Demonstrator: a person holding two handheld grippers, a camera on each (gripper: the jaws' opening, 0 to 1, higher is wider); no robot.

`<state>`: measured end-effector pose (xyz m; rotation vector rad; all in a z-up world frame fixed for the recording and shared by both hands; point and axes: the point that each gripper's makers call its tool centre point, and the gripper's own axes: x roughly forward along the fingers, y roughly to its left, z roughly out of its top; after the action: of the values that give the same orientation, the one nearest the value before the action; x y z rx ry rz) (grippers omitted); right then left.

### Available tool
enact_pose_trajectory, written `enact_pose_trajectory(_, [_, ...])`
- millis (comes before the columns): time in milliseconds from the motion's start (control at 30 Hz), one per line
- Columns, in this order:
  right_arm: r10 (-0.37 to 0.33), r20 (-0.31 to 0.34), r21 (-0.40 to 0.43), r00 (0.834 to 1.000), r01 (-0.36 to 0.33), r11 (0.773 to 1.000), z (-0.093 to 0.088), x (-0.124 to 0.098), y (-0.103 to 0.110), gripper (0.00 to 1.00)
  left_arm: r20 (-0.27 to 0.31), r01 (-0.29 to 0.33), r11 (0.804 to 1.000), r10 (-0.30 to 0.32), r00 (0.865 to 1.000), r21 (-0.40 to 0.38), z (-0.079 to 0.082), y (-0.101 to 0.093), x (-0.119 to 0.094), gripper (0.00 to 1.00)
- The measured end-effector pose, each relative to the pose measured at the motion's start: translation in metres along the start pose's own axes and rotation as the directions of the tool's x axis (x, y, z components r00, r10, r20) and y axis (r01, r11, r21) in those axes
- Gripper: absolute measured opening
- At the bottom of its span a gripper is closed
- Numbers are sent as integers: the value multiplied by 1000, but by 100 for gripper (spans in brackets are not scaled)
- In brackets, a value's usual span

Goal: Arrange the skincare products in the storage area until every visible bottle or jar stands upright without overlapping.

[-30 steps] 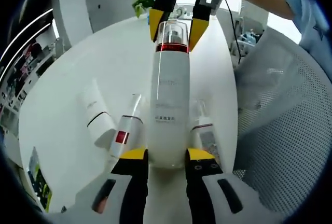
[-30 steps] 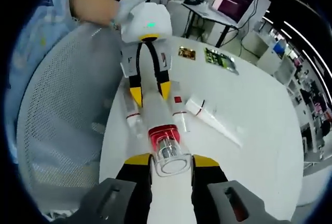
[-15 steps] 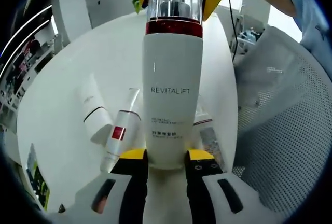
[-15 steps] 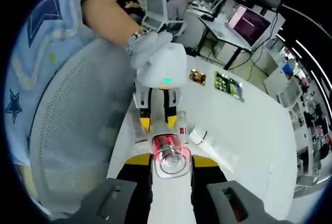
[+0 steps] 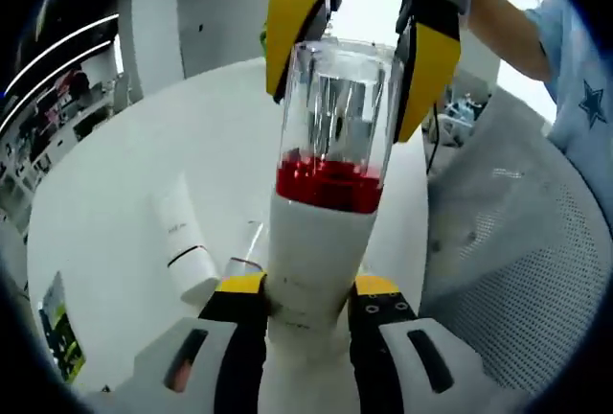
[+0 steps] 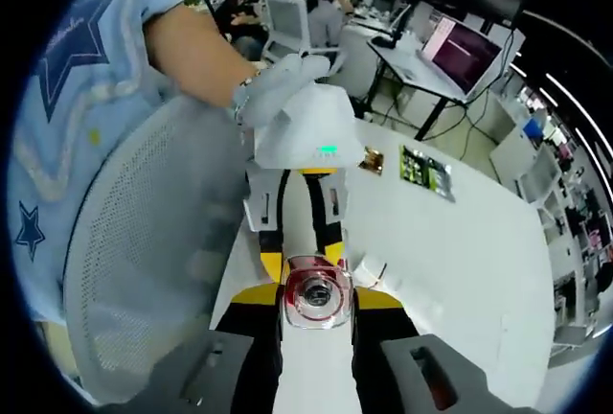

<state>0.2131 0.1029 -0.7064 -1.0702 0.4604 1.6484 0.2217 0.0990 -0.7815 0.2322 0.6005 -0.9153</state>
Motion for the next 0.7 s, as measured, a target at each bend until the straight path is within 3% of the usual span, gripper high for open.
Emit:
enact_pose_trajectory(67, [0, 3, -5, 1000, 0, 1000, 2, 1, 0, 22, 33, 10, 1000, -9, 999, -13, 7, 0, -3, 29])
enact_pose_trajectory(167, [-14, 6, -10, 1000, 14, 1000, 3, 2, -1, 23, 31, 1, 999, -3, 1000, 53, 5, 0, -3, 27])
enact_pose_trajectory(233, [-45, 17, -2, 999, 45, 999, 4, 4, -5, 24, 32, -2, 999, 1, 999, 45, 6, 1, -3, 27])
enact_pose_trajectory(400, [-168, 150, 81, 974, 157, 984, 6, 6, -12, 29, 50, 2, 1000, -3, 999, 19, 6, 4, -4, 26])
enact_pose_trajectory(467, [-249, 198, 193, 948, 212, 958, 4, 5, -14, 31, 50, 0, 1000, -1, 999, 12, 6, 4, -4, 26])
enact_pose_trajectory(500, [-288, 217, 235, 933, 236, 943, 3, 3, -16, 32, 49, -2, 1000, 1, 999, 10, 6, 4, -4, 26])
enact_pose_trajectory(600, [-417, 294, 467, 860, 252, 848, 3, -6, -23, 39, 49, -7, 1000, 7, 999, -3, 7, 5, -4, 26])
enact_pose_trajectory(633, [-459, 303, 537, 835, 248, 806, 2, -9, -26, 42, 49, -8, 1000, 8, 999, -7, 7, 5, -4, 26])
enact_pose_trajectory(667, [-527, 307, 639, 793, 239, 731, -2, -14, -32, 44, 50, -9, 1000, 9, 999, -7, 7, 5, -4, 26])
enact_pose_trajectory(700, [-562, 308, 700, 768, 217, 680, -4, -17, -34, 45, 49, -11, 1000, 12, 999, -11, 7, 5, -4, 26])
